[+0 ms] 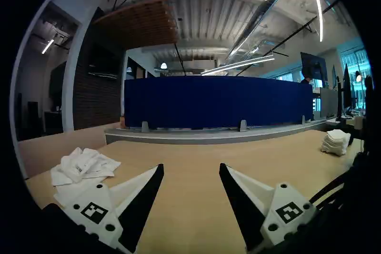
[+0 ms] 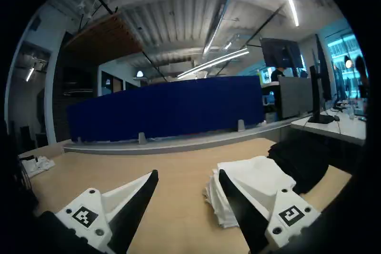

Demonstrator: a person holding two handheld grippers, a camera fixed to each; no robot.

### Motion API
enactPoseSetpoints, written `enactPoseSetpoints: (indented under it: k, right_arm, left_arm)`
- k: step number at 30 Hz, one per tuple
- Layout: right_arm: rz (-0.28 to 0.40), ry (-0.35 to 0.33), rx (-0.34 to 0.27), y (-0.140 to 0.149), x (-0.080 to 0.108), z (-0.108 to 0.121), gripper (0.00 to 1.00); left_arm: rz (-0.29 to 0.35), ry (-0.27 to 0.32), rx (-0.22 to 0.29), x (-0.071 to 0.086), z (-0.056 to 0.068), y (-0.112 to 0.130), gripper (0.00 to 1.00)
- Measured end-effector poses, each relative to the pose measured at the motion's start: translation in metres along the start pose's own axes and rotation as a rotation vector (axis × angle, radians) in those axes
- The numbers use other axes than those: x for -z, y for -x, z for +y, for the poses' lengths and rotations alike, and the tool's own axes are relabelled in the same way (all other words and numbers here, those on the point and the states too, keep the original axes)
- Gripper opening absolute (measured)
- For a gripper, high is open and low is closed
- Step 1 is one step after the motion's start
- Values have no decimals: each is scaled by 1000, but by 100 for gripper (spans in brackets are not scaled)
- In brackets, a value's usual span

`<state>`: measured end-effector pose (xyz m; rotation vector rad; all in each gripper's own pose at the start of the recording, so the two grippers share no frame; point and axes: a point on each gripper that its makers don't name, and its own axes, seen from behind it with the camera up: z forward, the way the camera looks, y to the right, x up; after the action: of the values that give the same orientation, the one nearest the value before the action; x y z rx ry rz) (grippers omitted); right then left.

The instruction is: Fold towel

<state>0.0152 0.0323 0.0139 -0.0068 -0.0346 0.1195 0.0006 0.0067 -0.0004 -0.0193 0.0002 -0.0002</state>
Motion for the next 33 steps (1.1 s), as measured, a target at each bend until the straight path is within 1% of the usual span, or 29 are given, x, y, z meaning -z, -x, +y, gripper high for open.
enactPoseSetpoints:
  k: [6, 12, 17, 20, 24, 33]
  right_arm:
    - [-25, 9, -9, 13, -1, -5, 99]
    - [-30, 23, -19, 19, 0, -7, 99]
    - [-23, 25, 1, 21, 1, -10, 100]
    - [-13, 15, 16, 20, 3, -16, 99]
    - [8, 2, 48, 19, 6, -23, 99]
    - [27, -9, 111, 20, 10, -35, 99]
  left_arm:
    - [0, 0, 0, 0, 0, 0, 86]
    - [0, 0, 0, 0, 0, 0, 86]
    - [0, 0, 0, -1, 0, 0, 86]
    - [0, 0, 0, -1, -1, 0, 86]
    - [0, 0, 0, 0, 0, 0, 86]
    - [0, 0, 0, 0, 0, 0, 86]
